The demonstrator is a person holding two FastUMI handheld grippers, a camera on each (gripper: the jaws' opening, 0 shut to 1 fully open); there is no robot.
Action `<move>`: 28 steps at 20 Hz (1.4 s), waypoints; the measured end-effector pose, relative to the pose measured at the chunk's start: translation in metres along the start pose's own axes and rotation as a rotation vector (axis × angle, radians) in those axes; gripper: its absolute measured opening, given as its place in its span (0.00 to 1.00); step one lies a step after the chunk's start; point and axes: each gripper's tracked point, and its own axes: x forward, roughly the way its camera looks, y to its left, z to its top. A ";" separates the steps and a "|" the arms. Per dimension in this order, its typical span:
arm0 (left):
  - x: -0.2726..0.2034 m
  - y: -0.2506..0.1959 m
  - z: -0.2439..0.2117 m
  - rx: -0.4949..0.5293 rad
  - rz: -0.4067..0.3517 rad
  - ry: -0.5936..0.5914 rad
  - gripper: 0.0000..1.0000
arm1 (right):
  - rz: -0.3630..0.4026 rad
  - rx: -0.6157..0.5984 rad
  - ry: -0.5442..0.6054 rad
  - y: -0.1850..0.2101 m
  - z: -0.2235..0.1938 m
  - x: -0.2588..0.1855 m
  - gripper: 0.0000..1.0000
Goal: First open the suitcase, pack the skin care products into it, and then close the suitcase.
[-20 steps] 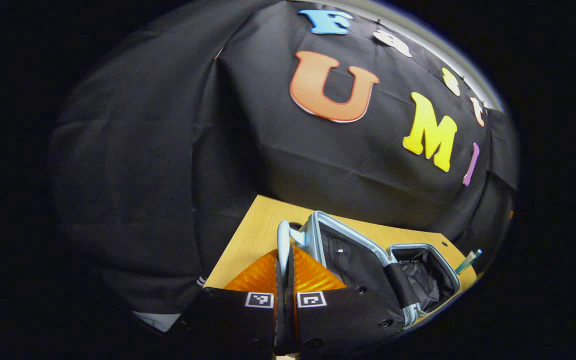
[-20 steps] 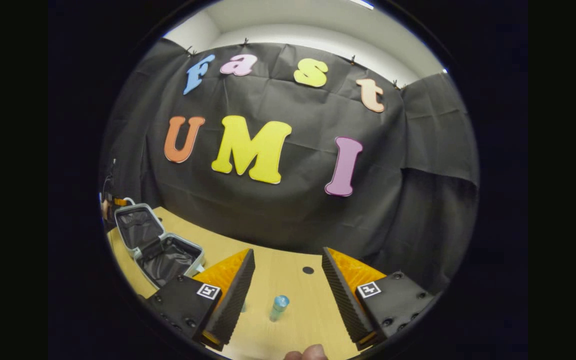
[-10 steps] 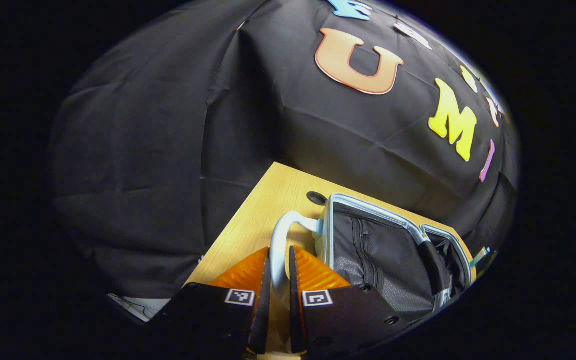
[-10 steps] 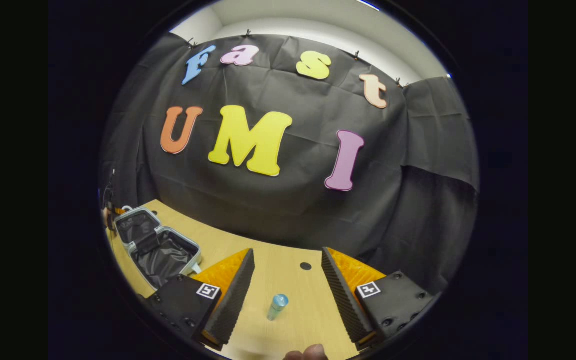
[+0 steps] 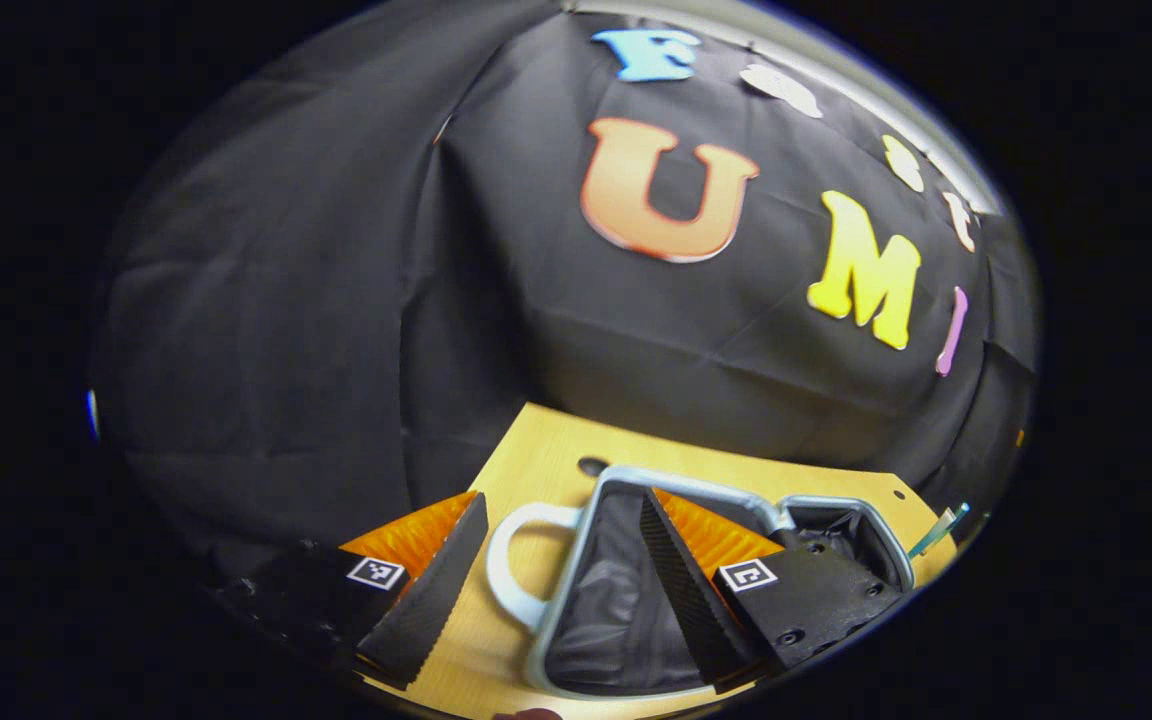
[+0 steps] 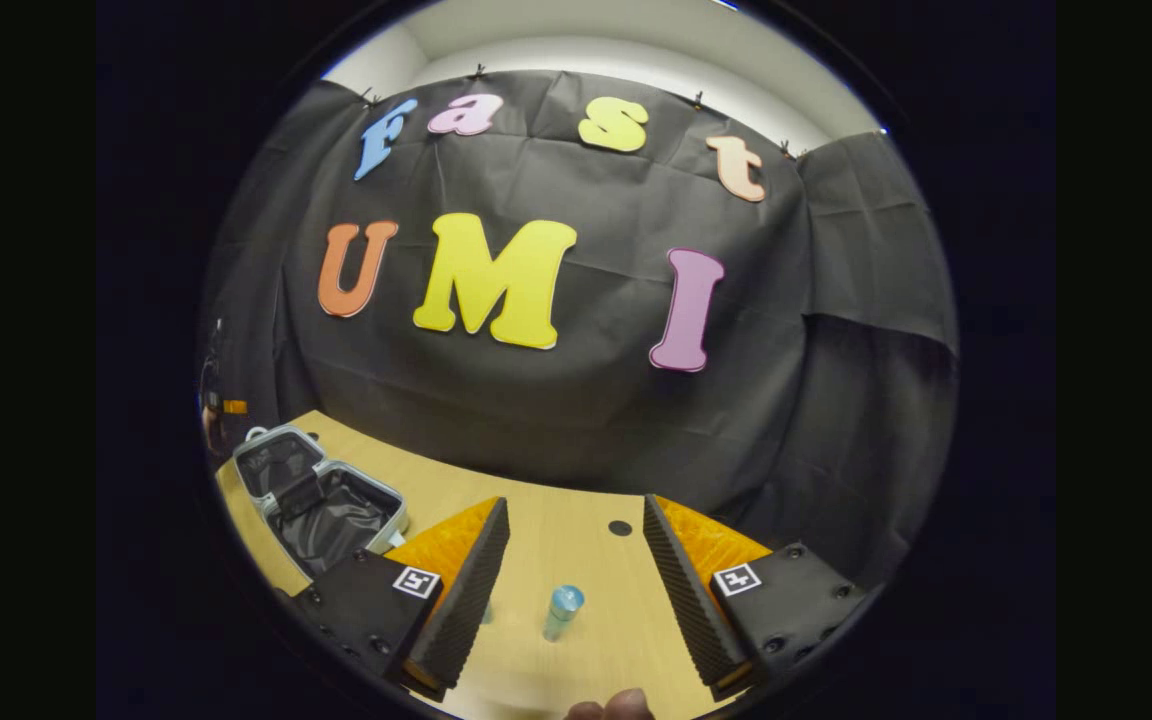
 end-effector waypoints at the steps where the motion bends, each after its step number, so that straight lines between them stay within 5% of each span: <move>1: -0.013 -0.022 0.020 0.044 0.014 -0.033 0.98 | 0.003 0.017 -0.003 -0.003 -0.003 -0.001 0.81; 6: -0.071 -0.141 0.080 0.141 0.154 -0.185 0.97 | -0.007 0.104 -0.003 -0.037 -0.018 -0.010 0.81; 8: -0.093 -0.198 0.081 0.128 0.137 -0.224 0.97 | -0.015 0.122 -0.012 -0.055 -0.023 -0.016 0.81; 12: -0.118 -0.309 0.037 0.115 0.047 -0.173 0.98 | 0.007 0.123 -0.019 -0.081 -0.037 -0.026 0.81; 13: -0.125 -0.336 0.031 0.119 0.028 -0.176 0.88 | 0.018 0.123 -0.018 -0.086 -0.042 -0.028 0.81; 14: -0.131 -0.362 0.023 0.125 0.009 -0.175 0.98 | 0.032 0.124 -0.016 -0.090 -0.046 -0.030 0.81; 15: -0.137 -0.388 0.012 0.126 -0.007 -0.175 0.88 | 0.050 0.127 -0.014 -0.092 -0.052 -0.032 0.81; 19: -0.148 -0.471 -0.034 0.123 -0.108 -0.112 0.98 | 0.106 0.119 0.012 -0.097 -0.078 -0.035 0.81; 20: -0.147 -0.493 -0.045 0.118 -0.138 -0.095 0.88 | 0.118 0.113 0.017 -0.098 -0.082 -0.035 0.81; 21: -0.147 -0.513 -0.058 0.118 -0.162 -0.075 0.98 | 0.127 0.105 0.023 -0.099 -0.087 -0.036 0.81; 28: -0.126 -0.598 -0.165 0.233 -0.312 0.076 0.98 | 0.114 0.063 0.073 -0.127 -0.117 -0.037 0.81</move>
